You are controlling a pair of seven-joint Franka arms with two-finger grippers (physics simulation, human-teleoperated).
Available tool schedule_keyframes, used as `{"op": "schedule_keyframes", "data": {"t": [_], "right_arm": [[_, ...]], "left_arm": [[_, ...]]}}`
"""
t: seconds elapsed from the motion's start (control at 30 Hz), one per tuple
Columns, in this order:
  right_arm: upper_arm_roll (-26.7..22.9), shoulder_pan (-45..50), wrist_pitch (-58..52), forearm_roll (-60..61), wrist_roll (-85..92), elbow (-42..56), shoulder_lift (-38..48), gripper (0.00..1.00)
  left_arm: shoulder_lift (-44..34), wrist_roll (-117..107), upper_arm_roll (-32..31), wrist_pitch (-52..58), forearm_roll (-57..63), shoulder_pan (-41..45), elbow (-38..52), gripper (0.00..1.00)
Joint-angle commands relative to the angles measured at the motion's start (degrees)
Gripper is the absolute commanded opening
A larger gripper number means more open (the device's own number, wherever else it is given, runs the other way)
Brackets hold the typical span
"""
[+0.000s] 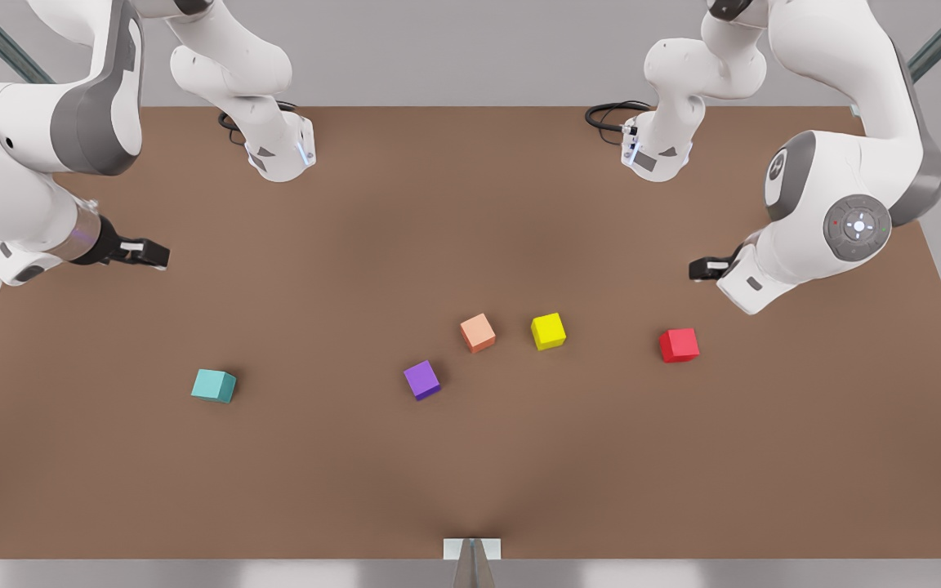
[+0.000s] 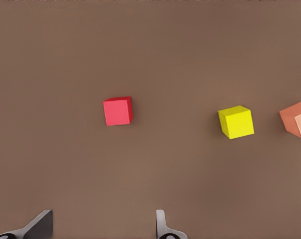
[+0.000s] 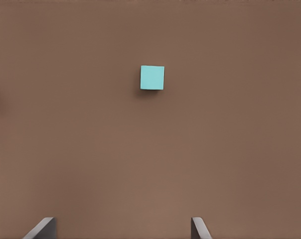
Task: Pick up red wooden cube and pass to hand red wooden cube and place in blue wooden cube
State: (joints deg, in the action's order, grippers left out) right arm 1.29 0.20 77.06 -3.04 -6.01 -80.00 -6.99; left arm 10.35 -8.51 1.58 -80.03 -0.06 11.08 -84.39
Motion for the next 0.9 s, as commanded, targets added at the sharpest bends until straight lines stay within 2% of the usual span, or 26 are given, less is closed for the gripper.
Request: {"op": "schedule_keyframes", "data": {"t": [0.0,0.07,0.13,0.17,0.27,0.3,0.5,0.87], "right_arm": [[-0.06,-0.03,1.51,-0.04,-2.08,0.02,0.31,1.00],[-0.67,0.32,0.90,0.22,-2.08,0.11,-0.12,1.00],[-0.50,0.50,0.72,2.42,-1.81,0.81,-3.20,1.00],[-0.23,0.50,2.30,3.38,-2.08,1.60,-4.25,1.00],[-0.32,0.59,3.27,4.27,-2.43,0.64,-4.43,1.00],[-0.32,0.50,3.97,5.76,-2.52,0.64,-4.43,1.00],[-0.58,-0.38,6.61,8.05,-2.43,0.90,-6.37,1.00],[-0.41,0.06,7.23,8.57,-2.17,-0.68,-6.80,1.00]], "left_arm": [[-0.06,0.42,0.09,-1.79,-0.29,-0.01,-0.07,1.00],[0.99,0.42,0.70,-5.21,-0.38,-0.01,-2.44,1.00],[5.20,2.17,2.90,-20.86,-0.64,-0.18,-10.09,1.00],[9.42,3.76,2.90,-22.44,-2.13,-0.10,-10.09,1.00],[11.98,7.10,2.90,-39.23,-3.10,-1.50,-18.79,1.00],[12.51,7.89,2.90,-40.20,-6.44,-2.03,-19.50,1.00],[13.30,8.07,5.01,-49.17,-6.18,-2.91,-29.16,1.00],[20.32,7.98,5.01,-52.86,-6.36,-2.91,-29.43,1.00]]}}
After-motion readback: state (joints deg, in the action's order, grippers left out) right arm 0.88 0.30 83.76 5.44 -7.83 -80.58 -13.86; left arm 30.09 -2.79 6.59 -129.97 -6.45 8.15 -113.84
